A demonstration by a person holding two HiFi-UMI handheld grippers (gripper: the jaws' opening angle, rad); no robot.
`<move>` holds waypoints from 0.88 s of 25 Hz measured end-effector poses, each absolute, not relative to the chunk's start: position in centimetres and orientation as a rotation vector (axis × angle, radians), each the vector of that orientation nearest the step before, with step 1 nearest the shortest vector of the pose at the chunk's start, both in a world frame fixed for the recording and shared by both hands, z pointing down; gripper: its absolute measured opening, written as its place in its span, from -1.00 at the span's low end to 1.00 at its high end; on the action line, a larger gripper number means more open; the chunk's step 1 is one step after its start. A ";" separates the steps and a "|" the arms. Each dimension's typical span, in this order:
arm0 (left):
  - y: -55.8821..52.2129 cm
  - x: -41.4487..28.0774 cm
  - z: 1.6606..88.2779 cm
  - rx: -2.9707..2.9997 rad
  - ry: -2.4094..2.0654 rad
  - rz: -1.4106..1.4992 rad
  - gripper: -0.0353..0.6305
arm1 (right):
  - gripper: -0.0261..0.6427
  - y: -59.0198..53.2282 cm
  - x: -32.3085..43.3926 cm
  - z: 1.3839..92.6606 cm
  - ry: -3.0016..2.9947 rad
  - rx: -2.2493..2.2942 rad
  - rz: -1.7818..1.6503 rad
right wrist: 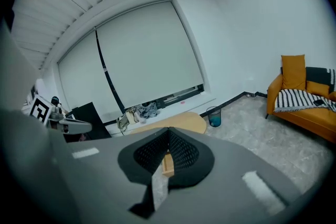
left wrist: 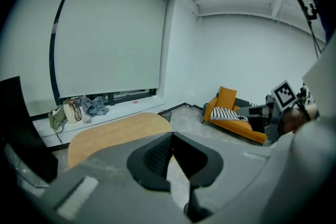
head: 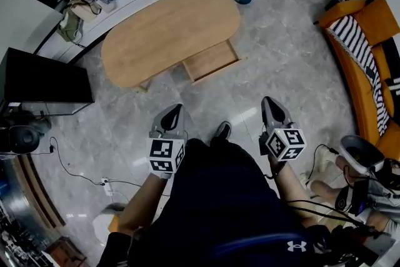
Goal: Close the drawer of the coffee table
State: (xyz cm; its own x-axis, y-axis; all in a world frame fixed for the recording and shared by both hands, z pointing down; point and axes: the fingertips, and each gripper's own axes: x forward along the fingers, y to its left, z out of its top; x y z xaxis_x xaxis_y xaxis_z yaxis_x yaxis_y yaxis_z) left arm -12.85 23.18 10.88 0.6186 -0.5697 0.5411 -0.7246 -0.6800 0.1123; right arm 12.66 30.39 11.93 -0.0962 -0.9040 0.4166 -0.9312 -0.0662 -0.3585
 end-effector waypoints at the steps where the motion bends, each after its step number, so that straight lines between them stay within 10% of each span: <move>1: 22.8 -12.6 11.0 2.511 -1.061 0.681 -0.89 | -0.92 29.8 13.2 12.2 -2.119 2.061 0.890; 22: 10.7 -10.7 18.1 2.515 -1.021 0.718 -0.89 | -0.92 14.7 15.9 17.2 -2.020 1.841 0.865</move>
